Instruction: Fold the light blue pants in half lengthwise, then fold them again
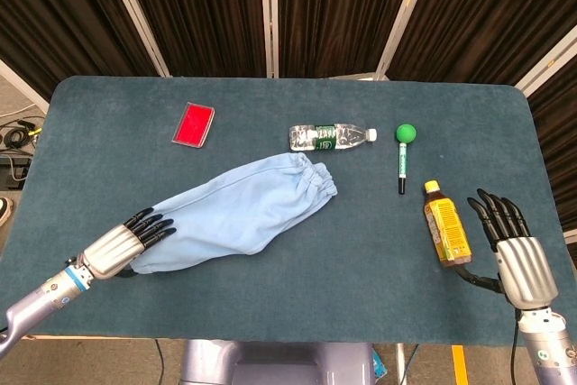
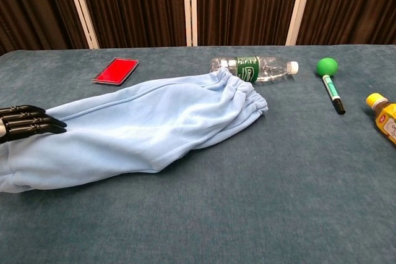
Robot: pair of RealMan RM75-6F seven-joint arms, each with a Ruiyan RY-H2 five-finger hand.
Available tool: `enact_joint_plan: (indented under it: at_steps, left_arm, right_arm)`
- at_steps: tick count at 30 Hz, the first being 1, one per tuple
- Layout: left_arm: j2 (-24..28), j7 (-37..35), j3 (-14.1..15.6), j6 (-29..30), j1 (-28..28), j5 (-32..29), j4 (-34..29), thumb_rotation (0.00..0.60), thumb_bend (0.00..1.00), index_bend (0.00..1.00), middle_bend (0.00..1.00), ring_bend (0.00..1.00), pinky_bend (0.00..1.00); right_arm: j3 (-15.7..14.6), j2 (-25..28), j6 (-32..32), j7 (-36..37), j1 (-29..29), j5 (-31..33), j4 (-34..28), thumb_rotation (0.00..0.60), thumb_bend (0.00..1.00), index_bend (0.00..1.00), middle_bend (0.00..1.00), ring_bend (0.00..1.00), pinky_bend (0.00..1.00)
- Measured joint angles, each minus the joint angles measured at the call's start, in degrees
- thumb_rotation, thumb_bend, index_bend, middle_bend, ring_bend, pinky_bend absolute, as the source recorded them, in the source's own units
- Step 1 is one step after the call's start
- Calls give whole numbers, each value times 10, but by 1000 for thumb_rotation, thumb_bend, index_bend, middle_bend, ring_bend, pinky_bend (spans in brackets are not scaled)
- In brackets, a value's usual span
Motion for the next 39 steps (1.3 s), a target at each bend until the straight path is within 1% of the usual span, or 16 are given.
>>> enact_joint_plan:
  at_steps: [7,10,12,15,20,23,28,30,33,36,39]
  left_arm:
    - [-32,-10,8,2,-2,-4,45,600,3,0,0,0,0]
    - [-48,-17,8,3,-4,-9,62,600,46,0,0,0,0]
    - [-58,-23,9,5,-5,-11,70,600,101,0,0,0,0]
    - [-67,-27,13,6,-8,-12,79,600,237,0,0,0,0]
    - [-70,-33,17,7,-13,-15,79,600,546,0,0,0,0]
    - [-65,-32,17,10,-16,-17,76,600,634,0,0,0,0]
    - [-55,-23,17,9,-22,-24,64,600,650,1,0,0,0]
    - [-53,-22,16,6,-23,-27,59,600,650,16,0,0,0]
    - [-53,-21,16,4,-25,-31,56,600,650,80,0,0,4]
    - [-57,-23,16,-1,-25,-35,56,600,649,169,4,12,58]
    - [-62,-25,16,-5,-26,-38,60,600,651,253,78,88,141]
  right_arm:
    - [5,-1,-4,-4,-4,-8,-2,600,0,0,0,0,0]
    - [6,-1,-6,-8,-5,-13,-5,600,0,0,0,0,0]
    - [6,-2,-6,-11,-6,-16,-6,600,0,0,0,0,0]
    - [8,-1,-5,-13,-9,-20,-8,600,0,0,0,0,0]
    - [10,1,-3,-14,-13,-26,-11,600,0,0,0,0,0]
    - [10,2,-4,-14,-15,-30,-13,600,0,0,0,0,0]
    - [13,4,-5,-13,-17,-34,-16,600,0,0,0,0,0]
    - [14,5,-5,-12,-18,-35,-16,600,0,0,0,0,0]
    - [15,5,-6,-12,-19,-35,-17,600,0,0,0,0,0]
    - [16,5,-7,-12,-20,-36,-17,600,0,0,0,0,0]
    - [16,5,-8,-13,-20,-37,-17,600,0,0,0,0,0]
